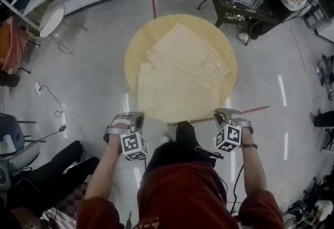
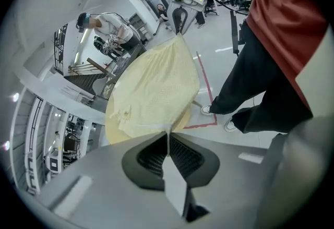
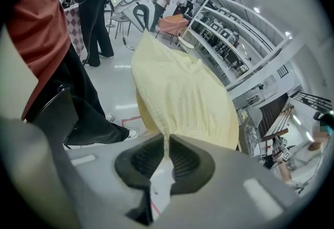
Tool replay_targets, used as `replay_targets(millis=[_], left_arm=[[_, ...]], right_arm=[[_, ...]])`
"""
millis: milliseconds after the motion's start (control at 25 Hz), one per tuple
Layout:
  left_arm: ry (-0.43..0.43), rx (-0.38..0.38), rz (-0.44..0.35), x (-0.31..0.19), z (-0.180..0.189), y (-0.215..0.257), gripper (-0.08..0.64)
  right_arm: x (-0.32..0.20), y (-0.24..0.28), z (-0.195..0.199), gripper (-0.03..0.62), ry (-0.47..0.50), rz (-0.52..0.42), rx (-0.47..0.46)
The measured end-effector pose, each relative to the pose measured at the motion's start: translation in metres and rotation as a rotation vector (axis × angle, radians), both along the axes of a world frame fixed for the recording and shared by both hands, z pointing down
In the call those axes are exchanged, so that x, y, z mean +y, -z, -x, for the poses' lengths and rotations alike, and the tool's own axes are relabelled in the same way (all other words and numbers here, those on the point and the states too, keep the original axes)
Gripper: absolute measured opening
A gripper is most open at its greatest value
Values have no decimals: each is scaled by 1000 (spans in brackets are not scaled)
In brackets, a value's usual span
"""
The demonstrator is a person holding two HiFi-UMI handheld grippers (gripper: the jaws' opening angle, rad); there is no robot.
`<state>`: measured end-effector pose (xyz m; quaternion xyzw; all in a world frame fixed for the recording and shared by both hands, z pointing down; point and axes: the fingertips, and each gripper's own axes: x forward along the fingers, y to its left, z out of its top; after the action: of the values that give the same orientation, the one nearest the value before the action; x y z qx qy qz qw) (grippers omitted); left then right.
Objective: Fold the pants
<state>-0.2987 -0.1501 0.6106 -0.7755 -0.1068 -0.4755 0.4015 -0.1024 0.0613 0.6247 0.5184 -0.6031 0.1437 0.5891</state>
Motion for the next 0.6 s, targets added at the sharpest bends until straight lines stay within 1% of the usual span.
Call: replay_targets(millis=[120, 280, 400, 600], left_arm=[[-18, 10, -7, -1, 1, 7, 23], [-21, 28, -19, -9, -2, 17, 23], [-23, 47, -27, -21, -17, 29, 23], [-31, 78, -31, -41, -45, 49, 23]], right_arm=[[4, 4, 6, 31, -25, -14, -1], [6, 7, 12, 31, -62, -34, -16], [3, 13, 7, 31, -100, -62, -41], [-6, 26, -4, 31, -183, -114, -124]])
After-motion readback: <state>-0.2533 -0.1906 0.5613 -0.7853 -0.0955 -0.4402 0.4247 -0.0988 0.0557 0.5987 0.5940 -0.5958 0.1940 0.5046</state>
